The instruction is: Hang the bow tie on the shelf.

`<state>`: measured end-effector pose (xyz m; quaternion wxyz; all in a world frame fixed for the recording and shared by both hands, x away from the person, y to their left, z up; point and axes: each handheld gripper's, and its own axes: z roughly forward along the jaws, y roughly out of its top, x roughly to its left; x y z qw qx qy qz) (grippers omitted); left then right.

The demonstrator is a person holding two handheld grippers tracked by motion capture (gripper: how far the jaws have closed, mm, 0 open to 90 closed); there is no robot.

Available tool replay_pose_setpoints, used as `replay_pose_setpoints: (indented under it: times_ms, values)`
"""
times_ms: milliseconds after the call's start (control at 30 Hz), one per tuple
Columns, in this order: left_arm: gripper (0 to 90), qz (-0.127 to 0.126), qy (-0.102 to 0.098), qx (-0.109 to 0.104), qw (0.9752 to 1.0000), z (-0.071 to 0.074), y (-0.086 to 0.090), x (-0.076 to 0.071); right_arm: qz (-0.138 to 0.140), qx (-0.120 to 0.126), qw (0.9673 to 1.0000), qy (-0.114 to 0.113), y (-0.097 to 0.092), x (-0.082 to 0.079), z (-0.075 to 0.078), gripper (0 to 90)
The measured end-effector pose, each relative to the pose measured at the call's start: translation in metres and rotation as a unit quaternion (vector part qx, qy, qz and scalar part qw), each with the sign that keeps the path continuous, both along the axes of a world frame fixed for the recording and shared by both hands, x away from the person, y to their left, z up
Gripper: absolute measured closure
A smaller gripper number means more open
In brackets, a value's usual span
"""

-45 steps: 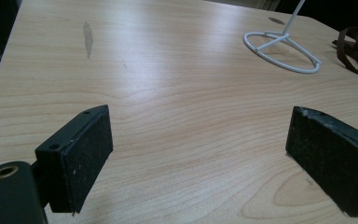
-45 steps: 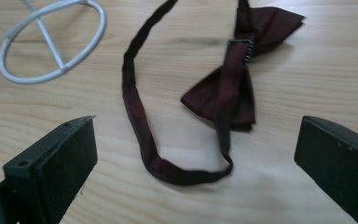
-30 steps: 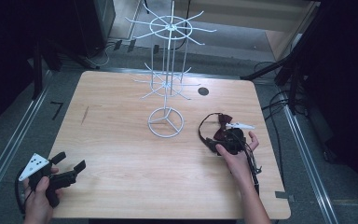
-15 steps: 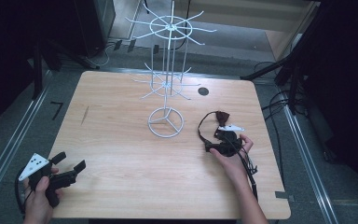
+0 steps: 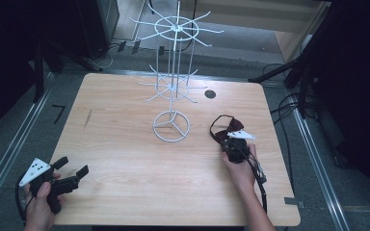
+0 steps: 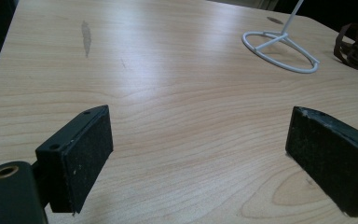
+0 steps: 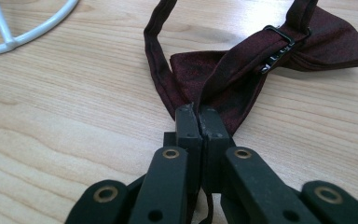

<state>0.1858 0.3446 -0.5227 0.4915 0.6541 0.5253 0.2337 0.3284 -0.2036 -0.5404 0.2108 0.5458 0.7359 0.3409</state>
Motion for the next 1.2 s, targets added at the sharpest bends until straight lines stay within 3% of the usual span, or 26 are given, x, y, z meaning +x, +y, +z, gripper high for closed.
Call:
replay_pose_setpoints:
  times_ms: [133, 267, 367, 533, 1000, 1200]
  values:
    - [7.9, -0.001, 0.000, -0.002, 1.0000, 0.000, 0.000, 0.000, 0.005, -0.002, 0.9999, -0.016, 0.001, -0.002, 0.001, 90.0]
    - [7.9, -0.003, 0.000, -0.003, 1.0000, 0.000, 0.001, 0.000, 0.009, 0.007, 0.9988, -0.049, 0.002, -0.008, 0.009, 90.0]
    - [7.9, -0.003, 0.000, -0.002, 1.0000, 0.000, 0.001, 0.000, 0.012, 0.014, 0.9967, -0.079, 0.004, -0.014, 0.019, 90.0]
    - [7.9, -0.003, -0.001, -0.004, 1.0000, 0.000, 0.001, 0.000, 0.016, 0.023, 0.9936, -0.109, 0.005, -0.019, 0.029, 90.0]
    - [8.0, 0.001, 0.001, -0.002, 1.0000, 0.000, 0.001, 0.000, 0.040, 0.038, 0.9841, -0.169, 0.018, -0.031, 0.066, 90.0]
    - [8.1, 0.001, 0.000, -0.002, 1.0000, 0.000, 0.001, 0.000, 0.045, 0.057, 0.9794, -0.189, 0.026, -0.032, 0.084, 90.0]
